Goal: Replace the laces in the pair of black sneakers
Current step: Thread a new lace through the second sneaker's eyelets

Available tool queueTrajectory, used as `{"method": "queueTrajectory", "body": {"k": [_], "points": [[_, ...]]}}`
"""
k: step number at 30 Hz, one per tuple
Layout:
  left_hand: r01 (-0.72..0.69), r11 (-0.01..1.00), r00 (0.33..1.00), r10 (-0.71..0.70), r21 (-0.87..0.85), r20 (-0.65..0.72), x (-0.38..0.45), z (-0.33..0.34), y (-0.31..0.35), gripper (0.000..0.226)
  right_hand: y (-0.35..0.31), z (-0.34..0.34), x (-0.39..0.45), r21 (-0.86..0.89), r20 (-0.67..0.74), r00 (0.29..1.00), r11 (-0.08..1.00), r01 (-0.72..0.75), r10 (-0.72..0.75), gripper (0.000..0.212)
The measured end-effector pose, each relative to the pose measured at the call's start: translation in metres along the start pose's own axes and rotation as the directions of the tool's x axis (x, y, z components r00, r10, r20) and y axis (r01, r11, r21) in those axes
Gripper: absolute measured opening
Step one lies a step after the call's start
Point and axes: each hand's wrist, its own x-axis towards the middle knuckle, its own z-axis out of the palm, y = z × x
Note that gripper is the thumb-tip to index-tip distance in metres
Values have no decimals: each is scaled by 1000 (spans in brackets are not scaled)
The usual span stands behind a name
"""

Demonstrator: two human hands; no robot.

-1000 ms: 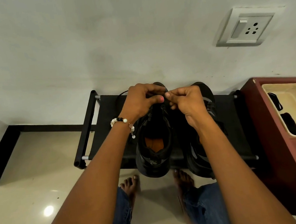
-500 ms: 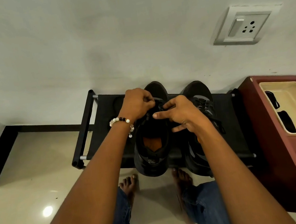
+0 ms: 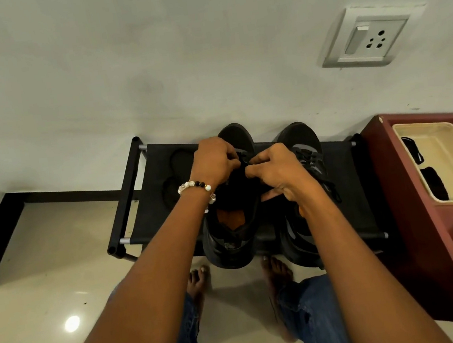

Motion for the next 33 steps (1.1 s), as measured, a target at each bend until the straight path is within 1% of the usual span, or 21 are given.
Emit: {"method": "queueTrajectory", "body": {"k": [2, 3, 5, 9, 10, 11, 12, 14, 16, 18, 21, 25, 27, 30, 31, 33], "points": [[54, 995, 999, -54, -79, -4, -1, 4, -3, 12, 1, -2, 0, 10, 32, 999, 1000, 13, -13, 14], [89, 987, 996, -91, -136, -14, -1, 5, -4, 12, 1, -4, 0, 18, 48, 999, 1000, 16, -17, 14], [153, 959, 987, -162, -239, -15, -3, 7, -5, 11, 1, -6, -1, 42, 76, 997, 999, 10, -14, 20], [252, 893, 966, -255, -372, 41, -3, 8, -5, 12, 4, -11, 3, 64, 133, 991, 998, -4, -5, 36], [265, 883, 962, -268, -386, 48, -3, 9, -5, 12, 6, -12, 5, 59, 145, 989, 998, -2, -6, 37], [276, 877, 959, -280, -394, 50, -3, 10, -4, 12, 7, -13, 7, 56, 147, 989, 998, 5, -13, 32], [287, 872, 955, -293, -396, 47, -3, 12, -4, 13, 9, -14, 9, 62, 134, 991, 998, 15, -23, 26], [302, 875, 949, -314, -379, 33, -3, 16, -2, 13, 12, -12, 15, 89, 50, 998, 996, 31, -36, 18], [315, 874, 943, -332, -371, 17, -4, 20, 0, 12, 16, -6, 22, 67, -59, 996, 996, 66, -62, 17], [332, 855, 934, -357, -398, 12, -3, 22, 2, 13, 20, 1, 29, 2, -138, 985, 994, 107, -106, 17], [370, 815, 916, -401, -446, 26, -3, 22, 3, 15, 23, 4, 37, -31, -190, 974, 992, 124, -127, 12], [373, 799, 915, -403, -471, 40, -3, 23, 3, 14, 24, 7, 40, -50, -259, 955, 989, 137, -146, 5], [365, 799, 915, -401, -478, 28, -5, 23, 3, 12, 23, 12, 39, -77, -310, 935, 985, 157, -173, 7], [352, 798, 922, -387, -489, 32, -6, 22, 3, 11, 19, 17, 37, -54, -365, 915, 985, 162, -170, 9], [349, 802, 926, -376, -486, 44, -6, 21, 2, 11, 18, 18, 37, -48, -371, 915, 987, 155, -161, 12], [339, 822, 934, -354, -458, 57, -7, 18, 1, 9, 15, 20, 37, -46, -378, 917, 991, 122, -130, 23]]}}
